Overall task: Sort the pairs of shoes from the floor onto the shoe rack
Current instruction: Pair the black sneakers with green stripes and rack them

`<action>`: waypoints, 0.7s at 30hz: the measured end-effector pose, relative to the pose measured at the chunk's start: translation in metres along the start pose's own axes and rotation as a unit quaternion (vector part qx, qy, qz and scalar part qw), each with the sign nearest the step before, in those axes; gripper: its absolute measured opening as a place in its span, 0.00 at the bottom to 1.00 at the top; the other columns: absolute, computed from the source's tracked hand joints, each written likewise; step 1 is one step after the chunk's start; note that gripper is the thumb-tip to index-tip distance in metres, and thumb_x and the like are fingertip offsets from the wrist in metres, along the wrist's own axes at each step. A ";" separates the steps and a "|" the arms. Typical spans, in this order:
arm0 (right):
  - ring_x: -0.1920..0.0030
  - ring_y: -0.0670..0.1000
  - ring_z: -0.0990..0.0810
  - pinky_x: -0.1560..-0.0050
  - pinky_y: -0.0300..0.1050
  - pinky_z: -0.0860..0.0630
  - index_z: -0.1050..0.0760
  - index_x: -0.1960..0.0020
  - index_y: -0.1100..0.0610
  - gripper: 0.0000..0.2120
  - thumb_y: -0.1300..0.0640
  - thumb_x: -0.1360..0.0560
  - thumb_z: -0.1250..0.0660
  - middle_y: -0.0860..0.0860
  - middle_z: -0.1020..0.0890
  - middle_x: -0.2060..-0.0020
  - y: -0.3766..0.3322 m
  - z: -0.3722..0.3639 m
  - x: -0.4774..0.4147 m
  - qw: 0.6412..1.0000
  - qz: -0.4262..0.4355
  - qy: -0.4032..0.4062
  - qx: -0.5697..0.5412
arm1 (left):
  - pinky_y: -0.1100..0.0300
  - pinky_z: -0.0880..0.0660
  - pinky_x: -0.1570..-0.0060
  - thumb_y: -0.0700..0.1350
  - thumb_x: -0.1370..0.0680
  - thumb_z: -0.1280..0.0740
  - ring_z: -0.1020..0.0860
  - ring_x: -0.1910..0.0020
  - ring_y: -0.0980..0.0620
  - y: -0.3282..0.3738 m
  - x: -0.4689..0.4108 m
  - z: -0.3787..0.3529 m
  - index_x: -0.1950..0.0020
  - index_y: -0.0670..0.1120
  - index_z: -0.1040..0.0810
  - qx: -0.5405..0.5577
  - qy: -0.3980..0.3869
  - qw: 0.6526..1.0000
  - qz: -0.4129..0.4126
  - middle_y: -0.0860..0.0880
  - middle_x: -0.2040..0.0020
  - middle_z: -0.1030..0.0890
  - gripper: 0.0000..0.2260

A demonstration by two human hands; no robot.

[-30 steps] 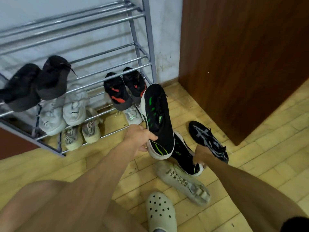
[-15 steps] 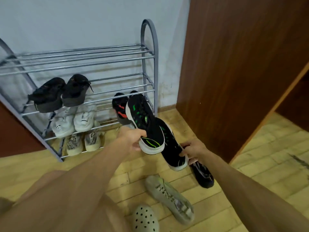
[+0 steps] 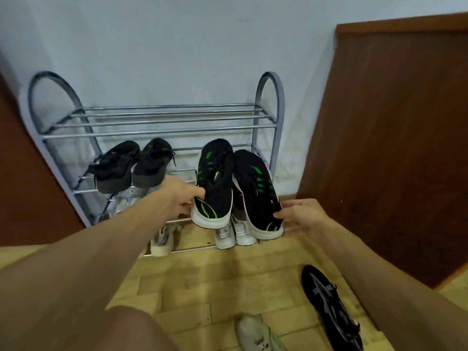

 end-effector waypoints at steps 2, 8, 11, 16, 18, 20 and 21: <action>0.69 0.53 0.18 0.75 0.44 0.20 0.22 0.41 0.62 0.19 0.71 0.31 0.27 0.57 0.16 0.60 -0.014 -0.007 -0.019 1.000 0.003 0.000 -0.003 | 0.58 0.25 0.80 0.28 0.30 0.31 0.24 0.70 0.47 0.007 -0.020 0.006 0.49 0.33 0.24 0.010 0.009 1.000 -0.005 0.41 0.64 0.24 0.11; 0.71 0.55 0.16 0.76 0.48 0.19 0.23 0.47 0.63 0.14 0.71 0.31 0.27 0.61 0.18 0.55 -0.050 -0.030 -0.079 0.999 -0.007 -0.003 -0.038 | 0.59 0.25 0.82 0.28 0.29 0.31 0.23 0.76 0.47 0.023 -0.082 0.009 0.56 0.34 0.25 0.020 0.016 1.000 -0.005 0.40 0.64 0.24 0.06; 0.66 0.59 0.16 0.70 0.53 0.17 0.24 0.54 0.62 0.09 0.70 0.31 0.26 0.60 0.19 0.56 -0.062 -0.037 -0.108 0.999 -0.005 0.006 -0.044 | 0.57 0.22 0.77 0.29 0.31 0.29 0.22 0.70 0.46 0.028 -0.112 0.005 0.54 0.35 0.24 0.030 0.023 0.999 -0.010 0.40 0.61 0.23 0.08; 0.67 0.58 0.18 0.76 0.49 0.19 0.25 0.55 0.62 0.09 0.69 0.31 0.26 0.59 0.19 0.59 -0.082 -0.048 -0.141 0.999 0.000 0.018 -0.046 | 0.53 0.21 0.74 0.29 0.28 0.31 0.22 0.68 0.45 0.033 -0.145 -0.009 0.47 0.33 0.25 0.049 0.002 0.999 -0.001 0.40 0.61 0.22 0.10; 0.64 0.59 0.17 0.71 0.52 0.18 0.25 0.50 0.63 0.11 0.68 0.30 0.27 0.59 0.19 0.57 -0.087 -0.052 -0.152 0.999 0.000 0.015 -0.037 | 0.51 0.21 0.70 0.29 0.27 0.31 0.21 0.66 0.44 0.036 -0.156 -0.010 0.47 0.32 0.25 0.049 0.004 0.999 -0.005 0.37 0.57 0.21 0.10; 0.61 0.60 0.17 0.66 0.53 0.17 0.25 0.47 0.63 0.12 0.67 0.29 0.28 0.58 0.20 0.58 -0.087 -0.056 -0.161 1.000 -0.002 0.010 -0.023 | 0.51 0.21 0.64 0.30 0.27 0.31 0.21 0.64 0.44 0.035 -0.165 -0.010 0.47 0.31 0.24 0.045 0.004 0.999 -0.005 0.37 0.55 0.21 0.10; 0.58 0.60 0.17 0.62 0.54 0.17 0.25 0.46 0.64 0.12 0.66 0.28 0.28 0.58 0.20 0.57 -0.086 -0.058 -0.165 1.000 -0.006 0.011 -0.018 | 0.51 0.21 0.62 0.31 0.26 0.32 0.21 0.64 0.45 0.032 -0.168 -0.010 0.46 0.32 0.24 0.039 0.000 0.999 -0.003 0.38 0.56 0.21 0.10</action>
Point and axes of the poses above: each hand's wrist, its own x-axis away from the middle knuckle, its own z-axis out of the back of the hand, y = z × x, the point moved 4 cm from there along -x, towards the middle knuckle
